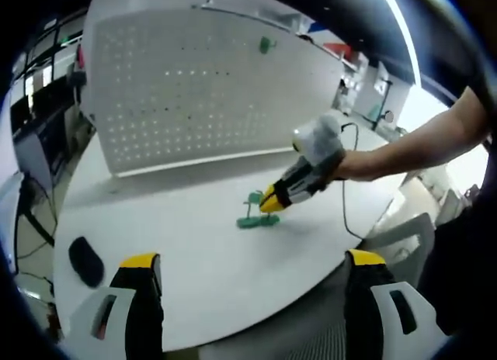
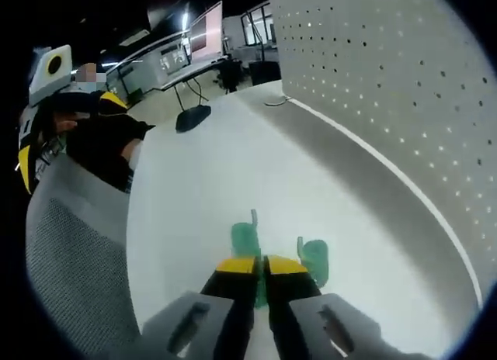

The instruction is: Insert the hook assembly into the mounting plate slot until the hook locks in place.

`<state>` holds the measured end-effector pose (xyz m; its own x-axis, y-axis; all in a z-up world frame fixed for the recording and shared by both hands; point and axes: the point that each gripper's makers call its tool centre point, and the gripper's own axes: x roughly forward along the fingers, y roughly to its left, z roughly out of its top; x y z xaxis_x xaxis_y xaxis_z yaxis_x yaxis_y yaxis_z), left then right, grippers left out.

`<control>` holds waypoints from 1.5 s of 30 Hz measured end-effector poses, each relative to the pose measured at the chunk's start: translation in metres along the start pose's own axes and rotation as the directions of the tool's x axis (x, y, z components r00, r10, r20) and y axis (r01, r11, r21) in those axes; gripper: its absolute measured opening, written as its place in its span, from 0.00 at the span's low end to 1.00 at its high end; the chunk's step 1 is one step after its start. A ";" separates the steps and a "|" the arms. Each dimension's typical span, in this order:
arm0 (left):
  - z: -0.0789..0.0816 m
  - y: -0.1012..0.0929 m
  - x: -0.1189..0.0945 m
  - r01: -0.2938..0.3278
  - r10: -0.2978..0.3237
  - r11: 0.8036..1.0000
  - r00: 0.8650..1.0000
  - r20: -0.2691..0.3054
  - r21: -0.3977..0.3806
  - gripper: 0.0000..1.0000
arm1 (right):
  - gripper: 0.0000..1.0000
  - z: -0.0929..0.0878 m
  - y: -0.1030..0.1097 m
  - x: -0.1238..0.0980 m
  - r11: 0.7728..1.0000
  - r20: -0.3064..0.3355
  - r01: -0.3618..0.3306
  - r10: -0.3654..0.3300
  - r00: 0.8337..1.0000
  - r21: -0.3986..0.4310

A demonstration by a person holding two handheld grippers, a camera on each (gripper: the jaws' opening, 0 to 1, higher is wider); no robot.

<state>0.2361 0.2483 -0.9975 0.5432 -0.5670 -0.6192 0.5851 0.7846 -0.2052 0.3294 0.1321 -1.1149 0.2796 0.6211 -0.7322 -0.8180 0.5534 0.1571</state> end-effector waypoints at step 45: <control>0.017 -0.015 -0.019 0.001 -0.005 0.998 0.998 0.066 0.057 1.00 | 0.00 0.034 0.001 -0.064 0.963 0.195 0.116 -0.166 0.967 0.244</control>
<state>0.2269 0.2430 -0.9697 0.5786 -0.5864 -0.5669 0.6192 0.7682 -0.1627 0.3275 0.1120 -1.0449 0.5037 0.6168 -0.6048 -0.6328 0.7401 0.2277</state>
